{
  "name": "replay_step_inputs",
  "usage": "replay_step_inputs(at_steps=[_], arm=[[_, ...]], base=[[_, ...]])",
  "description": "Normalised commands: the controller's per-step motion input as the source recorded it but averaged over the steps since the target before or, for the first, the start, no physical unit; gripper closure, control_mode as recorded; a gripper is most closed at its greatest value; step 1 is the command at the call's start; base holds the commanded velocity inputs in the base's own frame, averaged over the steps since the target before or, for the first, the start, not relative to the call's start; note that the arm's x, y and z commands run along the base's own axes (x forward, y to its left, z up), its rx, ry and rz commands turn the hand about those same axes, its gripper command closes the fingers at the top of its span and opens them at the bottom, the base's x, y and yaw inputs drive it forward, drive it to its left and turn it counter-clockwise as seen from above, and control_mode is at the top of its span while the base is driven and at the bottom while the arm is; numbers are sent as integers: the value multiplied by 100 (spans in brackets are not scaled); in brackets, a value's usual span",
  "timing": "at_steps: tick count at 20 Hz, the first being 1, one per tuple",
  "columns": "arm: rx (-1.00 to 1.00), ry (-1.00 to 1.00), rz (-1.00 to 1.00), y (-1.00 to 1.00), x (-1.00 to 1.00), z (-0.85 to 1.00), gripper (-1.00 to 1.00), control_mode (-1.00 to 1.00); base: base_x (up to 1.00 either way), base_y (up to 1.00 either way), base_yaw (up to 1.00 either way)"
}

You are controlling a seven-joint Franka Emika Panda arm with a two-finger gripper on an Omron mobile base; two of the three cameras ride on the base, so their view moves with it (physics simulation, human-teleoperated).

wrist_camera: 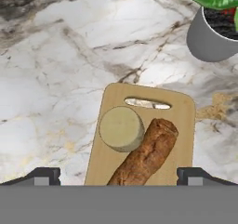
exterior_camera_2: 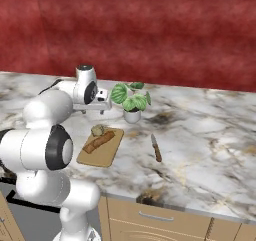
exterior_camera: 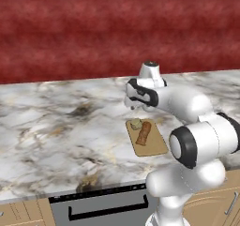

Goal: Retrieve the sausage and cheese from the fridge and place them on the cutting board on the counter.

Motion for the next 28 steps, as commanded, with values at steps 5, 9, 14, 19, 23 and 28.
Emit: replay_step_inputs(at_steps=[5, 9, 14, 19, 23, 28], arm=[[4, 11, -2, -3, -33, 89, -100, -100], [-6, 11, -2, 0, -29, 74, -100, -100], [-7, 13, 0, -18, -45, 35, -100, -100], [-2, 4, 0, -40, -55, 9, -100, -100], [2, -27, -1, -39, -88, 8, -100, -100], [1, -37, -2, -11, -81, 17, -100, -100]], base=[[0, 0, 0], [0, 0, 0], [0, 0, 0], [0, 0, 0], [0, 0, 0], [0, 0, 0]])
